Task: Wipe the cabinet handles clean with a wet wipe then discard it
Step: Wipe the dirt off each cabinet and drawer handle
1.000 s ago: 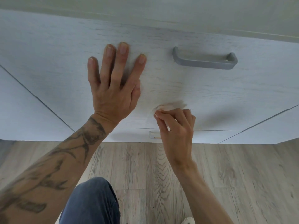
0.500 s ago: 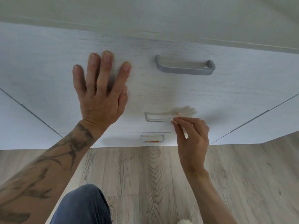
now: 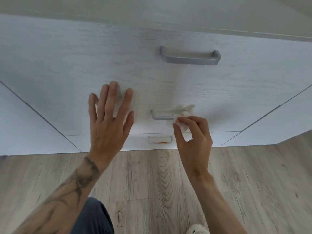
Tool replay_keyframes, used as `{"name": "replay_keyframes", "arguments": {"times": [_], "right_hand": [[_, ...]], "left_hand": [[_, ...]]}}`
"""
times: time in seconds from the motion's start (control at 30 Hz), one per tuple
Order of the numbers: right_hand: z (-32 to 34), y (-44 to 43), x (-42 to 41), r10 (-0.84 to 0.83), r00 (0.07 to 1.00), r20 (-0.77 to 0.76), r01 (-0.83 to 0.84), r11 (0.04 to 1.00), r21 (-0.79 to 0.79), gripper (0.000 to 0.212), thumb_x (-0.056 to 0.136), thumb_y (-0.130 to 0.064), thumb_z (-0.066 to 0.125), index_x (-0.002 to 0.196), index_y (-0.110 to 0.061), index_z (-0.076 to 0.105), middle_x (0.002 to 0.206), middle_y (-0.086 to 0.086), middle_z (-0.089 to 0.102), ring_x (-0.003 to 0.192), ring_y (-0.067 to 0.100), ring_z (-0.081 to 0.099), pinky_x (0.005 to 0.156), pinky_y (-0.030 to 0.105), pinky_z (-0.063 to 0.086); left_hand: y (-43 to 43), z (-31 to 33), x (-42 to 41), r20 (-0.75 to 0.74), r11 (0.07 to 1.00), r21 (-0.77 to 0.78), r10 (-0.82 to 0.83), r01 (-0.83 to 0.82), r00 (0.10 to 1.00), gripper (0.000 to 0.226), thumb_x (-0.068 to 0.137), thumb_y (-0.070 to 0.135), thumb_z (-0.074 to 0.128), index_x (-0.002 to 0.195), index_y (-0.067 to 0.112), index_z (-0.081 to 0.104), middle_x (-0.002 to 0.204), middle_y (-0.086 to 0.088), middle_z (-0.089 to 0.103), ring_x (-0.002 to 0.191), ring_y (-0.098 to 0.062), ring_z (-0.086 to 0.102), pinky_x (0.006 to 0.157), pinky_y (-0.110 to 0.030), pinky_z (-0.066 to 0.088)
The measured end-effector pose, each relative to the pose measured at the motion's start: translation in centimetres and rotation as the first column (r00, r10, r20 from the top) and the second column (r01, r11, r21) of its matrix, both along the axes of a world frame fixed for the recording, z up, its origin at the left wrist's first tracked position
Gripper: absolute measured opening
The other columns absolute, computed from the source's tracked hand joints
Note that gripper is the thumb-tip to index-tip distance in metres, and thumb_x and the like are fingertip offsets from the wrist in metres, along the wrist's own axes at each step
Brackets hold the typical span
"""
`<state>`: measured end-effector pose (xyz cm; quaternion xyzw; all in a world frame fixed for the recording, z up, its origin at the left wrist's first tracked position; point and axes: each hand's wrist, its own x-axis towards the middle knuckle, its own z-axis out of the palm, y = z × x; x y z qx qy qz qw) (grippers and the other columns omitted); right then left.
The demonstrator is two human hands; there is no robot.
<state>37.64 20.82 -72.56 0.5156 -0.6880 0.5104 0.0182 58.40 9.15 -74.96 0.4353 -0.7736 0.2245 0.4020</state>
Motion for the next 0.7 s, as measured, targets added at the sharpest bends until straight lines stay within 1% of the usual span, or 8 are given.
{"name": "replay_keyframes", "arguments": {"times": [0.1, 0.17, 0.23, 0.33, 0.4, 0.5, 0.6, 0.7], "right_hand": [[0.0, -0.8, -0.8, -0.015, 1.0, 0.006, 0.016, 0.998, -0.066, 0.021, 0.092, -0.002, 0.08, 0.111, -0.01, 0.08, 0.116, 0.0, 0.066, 0.105, -0.004, 0.062, 0.095, 0.011, 0.05], [-0.2, -0.9, -1.1, 0.0, 1.0, 0.019, 0.001, 0.998, -0.068, 0.022, 0.092, -0.001, 0.079, 0.113, -0.009, 0.08, 0.117, 0.001, 0.067, 0.105, 0.003, 0.065, 0.095, 0.017, 0.053], [-0.7, -0.8, -0.9, 0.028, 1.0, -0.012, -0.028, 0.998, -0.056, 0.026, 0.093, 0.001, 0.078, 0.116, -0.01, 0.079, 0.119, 0.0, 0.065, 0.103, 0.008, 0.065, 0.094, 0.015, 0.051], [-0.8, -0.9, -0.1, 0.135, 0.99, -0.044, -0.137, 0.989, -0.053, 0.024, 0.096, -0.001, 0.073, 0.118, -0.009, 0.077, 0.119, -0.019, 0.058, 0.105, 0.001, 0.062, 0.094, 0.01, 0.048], [-0.5, -1.3, -0.4, 0.194, 0.978, -0.077, -0.197, 0.979, -0.042, 0.021, 0.098, -0.007, 0.071, 0.117, -0.01, 0.077, 0.117, -0.025, 0.056, 0.107, 0.0, 0.063, 0.094, 0.012, 0.051], [-0.3, -1.1, -1.9, 0.178, 0.984, -0.032, -0.179, 0.983, -0.044, 0.02, 0.097, -0.006, 0.073, 0.114, -0.015, 0.079, 0.117, -0.019, 0.063, 0.107, 0.008, 0.067, 0.095, 0.014, 0.052], [-0.4, -1.0, -2.2, 0.121, 0.989, -0.082, -0.126, 0.991, -0.05, 0.021, 0.094, -0.001, 0.077, 0.113, -0.01, 0.081, 0.114, 0.0, 0.069, 0.105, 0.017, 0.07, 0.096, 0.017, 0.054], [0.0, -1.8, -0.9, 0.212, 0.968, -0.137, -0.219, 0.975, -0.035, 0.02, 0.095, -0.003, 0.075, 0.113, -0.009, 0.08, 0.111, -0.008, 0.065, 0.104, 0.018, 0.067, 0.094, 0.013, 0.049]], "left_hand": [[1.4, -2.0, 1.1, -0.021, 0.992, 0.12, 0.048, -0.045, 0.999, 0.063, 0.11, 0.034, 0.059, 0.166, 0.018, 0.033, 0.172, -0.019, 0.013, 0.164, -0.027, 0.005, 0.131, -0.059, 0.012], [2.1, -3.0, 1.4, -0.037, 0.98, 0.181, 0.089, -0.081, 0.995, 0.064, 0.111, 0.037, 0.057, 0.167, 0.02, 0.031, 0.173, -0.018, 0.01, 0.164, -0.03, 0.007, 0.131, -0.06, 0.012], [2.6, -3.5, 1.3, -0.05, 0.966, 0.237, 0.117, -0.102, 0.992, 0.066, 0.112, 0.04, 0.055, 0.169, 0.022, 0.026, 0.174, -0.018, 0.007, 0.164, -0.032, 0.006, 0.13, -0.063, 0.012], [2.9, -3.7, 0.5, -0.065, 0.949, 0.294, 0.141, -0.116, 0.988, 0.069, 0.112, 0.044, 0.051, 0.17, 0.023, 0.02, 0.174, -0.02, 0.002, 0.164, -0.036, 0.003, 0.129, -0.064, 0.014], [3.0, -3.7, -0.2, -0.081, 0.942, 0.312, 0.152, -0.12, 0.985, 0.073, 0.112, 0.046, 0.052, 0.17, 0.022, 0.016, 0.174, -0.022, 0.0, 0.163, -0.037, 0.001, 0.129, -0.064, 0.015], [3.1, -3.7, -1.1, -0.119, 0.929, 0.351, 0.168, -0.117, 0.979, 0.082, 0.109, 0.045, 0.058, 0.171, 0.023, 0.008, 0.174, -0.023, -0.003, 0.163, -0.035, -0.006, 0.13, -0.061, 0.017], [3.3, -3.6, -1.2, -0.111, 0.924, 0.361, 0.179, -0.128, 0.978, 0.087, 0.107, 0.04, 0.062, 0.171, 0.024, 0.005, 0.173, -0.022, -0.003, 0.163, -0.032, -0.01, 0.129, -0.061, 0.02], [3.3, -3.5, -1.2, -0.116, 0.921, 0.37, 0.177, -0.123, 0.977, 0.088, 0.106, 0.036, 0.066, 0.17, 0.023, 0.008, 0.173, -0.024, -0.001, 0.162, -0.033, -0.009, 0.129, -0.061, 0.02]]}}
